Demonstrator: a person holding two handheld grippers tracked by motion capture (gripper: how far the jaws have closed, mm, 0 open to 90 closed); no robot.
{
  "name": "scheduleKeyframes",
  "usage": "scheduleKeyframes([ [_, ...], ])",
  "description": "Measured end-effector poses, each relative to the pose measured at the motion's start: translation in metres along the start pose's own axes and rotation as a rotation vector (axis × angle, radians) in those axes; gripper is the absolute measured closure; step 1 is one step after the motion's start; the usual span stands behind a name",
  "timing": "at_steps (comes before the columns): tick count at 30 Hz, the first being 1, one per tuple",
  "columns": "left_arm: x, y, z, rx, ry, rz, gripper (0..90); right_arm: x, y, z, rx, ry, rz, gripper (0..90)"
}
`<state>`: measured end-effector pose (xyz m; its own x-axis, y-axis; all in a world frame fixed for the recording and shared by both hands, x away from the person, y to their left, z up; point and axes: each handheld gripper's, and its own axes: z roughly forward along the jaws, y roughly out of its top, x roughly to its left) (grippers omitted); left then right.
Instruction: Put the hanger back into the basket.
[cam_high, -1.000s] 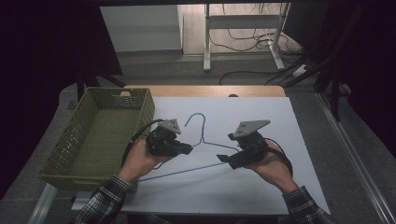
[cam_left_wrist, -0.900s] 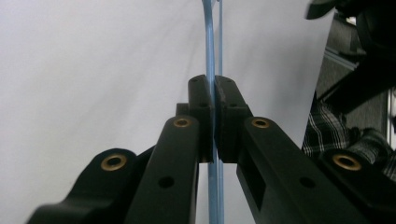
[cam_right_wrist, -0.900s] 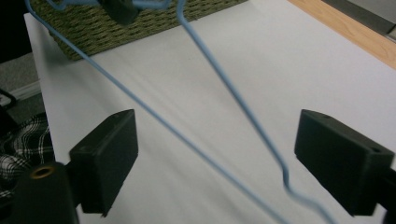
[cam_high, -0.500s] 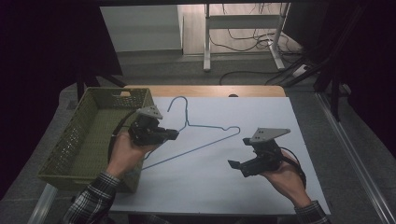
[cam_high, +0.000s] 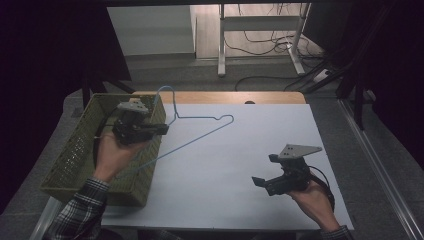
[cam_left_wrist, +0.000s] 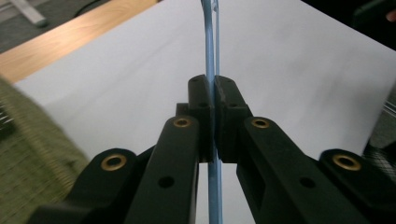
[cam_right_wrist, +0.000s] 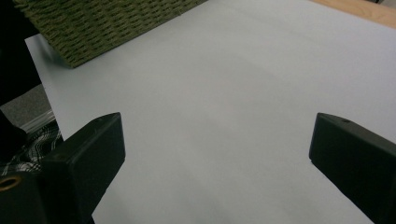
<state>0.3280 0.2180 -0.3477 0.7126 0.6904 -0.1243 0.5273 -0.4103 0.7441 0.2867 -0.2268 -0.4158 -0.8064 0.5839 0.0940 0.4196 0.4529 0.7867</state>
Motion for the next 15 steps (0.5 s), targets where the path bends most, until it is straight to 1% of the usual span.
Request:
scheduleKeyframes([
  [1,0.003,-0.002,-0.003,-0.005,0.012,-0.003,87.6,0.000,-0.002,0.000,0.003,0.002,0.010,3.5],
  [2,0.003,-0.002,-0.003,-0.005,0.012,-0.003,87.5,0.000,-0.002,0.000,0.003,0.002,0.010,3.5],
  [3,0.010,-0.005,-0.010,-0.015,0.027,-0.016,87.5,-0.001,-0.006,0.001,0.001,0.007,0.023,3.6],
  [5,0.016,-0.008,-0.017,-0.024,0.044,-0.028,87.5,-0.002,-0.010,0.002,0.005,0.007,0.028,3.5],
  [8,0.024,-0.014,-0.027,-0.036,0.073,-0.041,87.6,-0.002,-0.016,0.002,0.007,-0.004,0.030,3.4],
  [11,0.033,-0.020,-0.037,-0.047,0.101,-0.056,87.5,-0.004,-0.022,0.001,0.003,-0.013,0.043,3.4],
  [12,0.033,-0.020,-0.037,-0.047,0.101,-0.056,87.5,-0.004,-0.025,0.001,0.004,-0.019,0.042,3.4],
  [13,0.038,-0.024,-0.044,-0.056,0.118,-0.070,87.5,-0.005,-0.027,0.001,0.008,-0.025,0.044,3.5],
  [15,0.044,-0.029,-0.052,-0.067,0.134,-0.082,87.6,-0.006,-0.032,0.000,0.010,-0.033,0.056,3.5],
])
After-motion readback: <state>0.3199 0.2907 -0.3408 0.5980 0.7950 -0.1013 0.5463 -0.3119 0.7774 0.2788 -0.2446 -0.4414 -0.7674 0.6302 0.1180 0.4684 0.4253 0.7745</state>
